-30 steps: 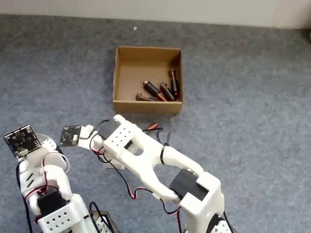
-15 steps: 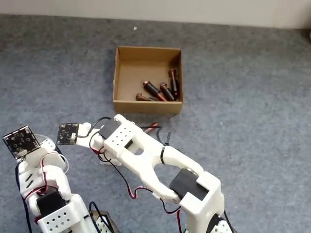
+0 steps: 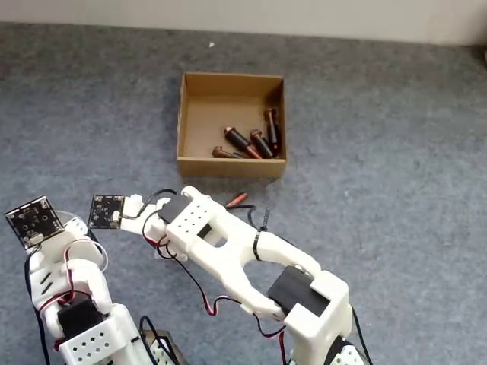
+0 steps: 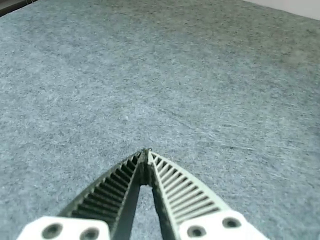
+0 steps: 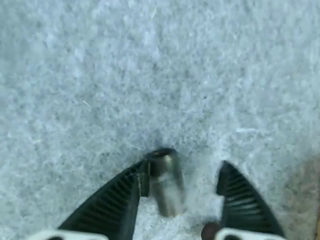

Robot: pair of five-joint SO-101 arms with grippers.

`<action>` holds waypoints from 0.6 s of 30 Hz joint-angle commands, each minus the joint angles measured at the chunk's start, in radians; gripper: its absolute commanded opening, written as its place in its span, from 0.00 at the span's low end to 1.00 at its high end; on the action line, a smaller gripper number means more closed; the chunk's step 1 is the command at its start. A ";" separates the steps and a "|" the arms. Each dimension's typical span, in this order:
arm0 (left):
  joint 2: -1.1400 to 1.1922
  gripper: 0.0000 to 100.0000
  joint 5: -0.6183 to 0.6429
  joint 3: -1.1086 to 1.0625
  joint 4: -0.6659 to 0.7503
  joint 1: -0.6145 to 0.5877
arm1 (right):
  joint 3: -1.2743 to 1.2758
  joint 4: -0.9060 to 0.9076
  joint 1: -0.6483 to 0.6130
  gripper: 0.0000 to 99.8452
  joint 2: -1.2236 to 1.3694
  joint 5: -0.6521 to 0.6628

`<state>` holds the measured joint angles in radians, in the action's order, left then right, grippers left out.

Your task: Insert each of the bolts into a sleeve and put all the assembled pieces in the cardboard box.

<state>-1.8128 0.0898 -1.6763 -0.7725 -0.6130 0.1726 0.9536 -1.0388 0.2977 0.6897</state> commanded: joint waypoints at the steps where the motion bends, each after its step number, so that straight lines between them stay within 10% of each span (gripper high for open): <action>1: -0.010 0.01 -0.003 0.007 0.025 -0.002 | 0.033 -0.008 -0.036 0.14 -0.004 0.017; 18: -0.010 0.01 -0.003 0.005 0.025 -0.001 | 0.150 -0.001 -0.031 0.14 -0.004 0.017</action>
<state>-1.8144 0.0913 -1.6763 -0.7710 -0.6160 0.2831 0.9475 -1.0418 0.2961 0.6928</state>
